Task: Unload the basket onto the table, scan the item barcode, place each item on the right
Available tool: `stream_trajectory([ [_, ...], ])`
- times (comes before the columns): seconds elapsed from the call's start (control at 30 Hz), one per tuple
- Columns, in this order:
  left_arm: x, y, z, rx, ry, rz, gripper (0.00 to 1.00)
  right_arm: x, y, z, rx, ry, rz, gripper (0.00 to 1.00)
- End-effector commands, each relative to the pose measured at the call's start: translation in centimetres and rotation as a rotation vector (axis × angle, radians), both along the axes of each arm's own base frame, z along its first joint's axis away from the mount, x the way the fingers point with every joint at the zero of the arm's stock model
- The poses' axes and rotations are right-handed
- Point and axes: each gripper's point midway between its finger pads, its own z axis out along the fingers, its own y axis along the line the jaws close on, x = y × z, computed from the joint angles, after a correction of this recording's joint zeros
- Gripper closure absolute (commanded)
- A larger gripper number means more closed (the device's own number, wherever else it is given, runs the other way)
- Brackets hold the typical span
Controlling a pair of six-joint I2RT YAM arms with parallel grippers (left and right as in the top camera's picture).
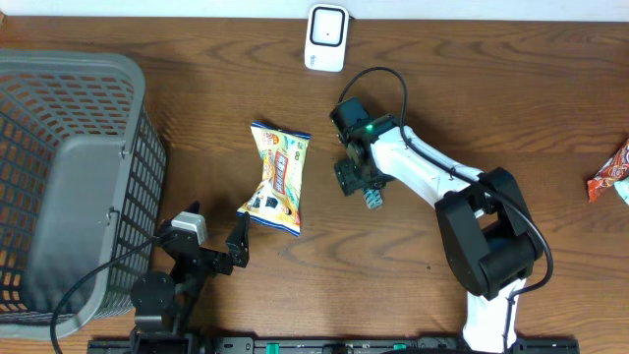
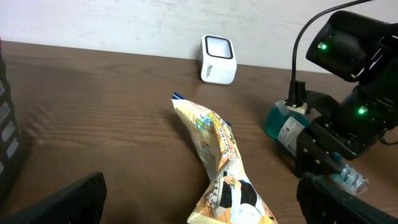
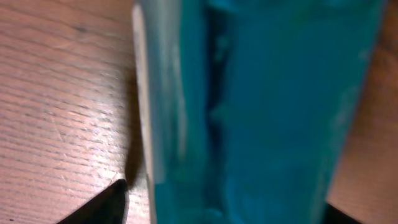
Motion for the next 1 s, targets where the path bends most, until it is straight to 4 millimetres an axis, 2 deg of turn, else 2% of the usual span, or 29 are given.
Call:
stream_trajectory([
  [0.0, -0.1, 0.0, -1.4, -0.005, 0.040, 0.002, 0.02, -2.3, -1.7, -2.3, -0.067, 0.079, -0.064, 0.39],
  [0.1, -0.1, 0.0, -1.4, -0.005, 0.040, 0.002, 0.02, -2.8, -2.0, -2.9, -0.071, 0.088, -0.064, 0.50],
  [0.27, -0.1, 0.0, -1.4, -0.005, 0.040, 0.002, 0.02, -4.4, -2.2, -4.0, -0.057, 0.138, -0.083, 0.50],
  [0.3, -0.1, 0.0, -1.4, -0.005, 0.040, 0.002, 0.02, -4.7, -2.3, -4.3, -0.054, 0.145, -0.090, 0.44],
  [0.37, -0.1, 0.0, -1.4, -0.005, 0.040, 0.002, 0.02, -5.3, -2.5, -4.8, -0.052, 0.155, -0.097, 0.15],
  [0.43, -0.1, 0.0, -1.4, -0.005, 0.040, 0.002, 0.02, -5.7, -2.8, -5.3, -0.057, 0.160, -0.107, 0.06],
  [0.5, -0.1, 0.0, -1.4, -0.005, 0.040, 0.002, 0.02, -6.0, -2.9, -5.5, -0.058, 0.162, -0.107, 0.15],
  [0.57, -0.1, 0.0, -1.4, -0.005, 0.040, 0.002, 0.02, -5.9, -2.9, -5.7, -0.055, 0.157, -0.107, 0.36],
  [0.73, -0.1, 0.0, -1.4, -0.005, 0.040, 0.002, 0.02, -6.2, -3.1, -5.9, -0.058, 0.162, -0.130, 0.66],
  [0.87, -0.1, 0.0, -1.4, -0.005, 0.040, 0.002, 0.02, -6.9, -3.4, -6.4, -0.068, 0.177, -0.152, 0.84],
  [0.97, -0.1, 0.0, -1.4, -0.005, 0.040, 0.002, 0.02, -7.3, -3.6, -7.1, -0.076, 0.195, -0.153, 0.91],
])
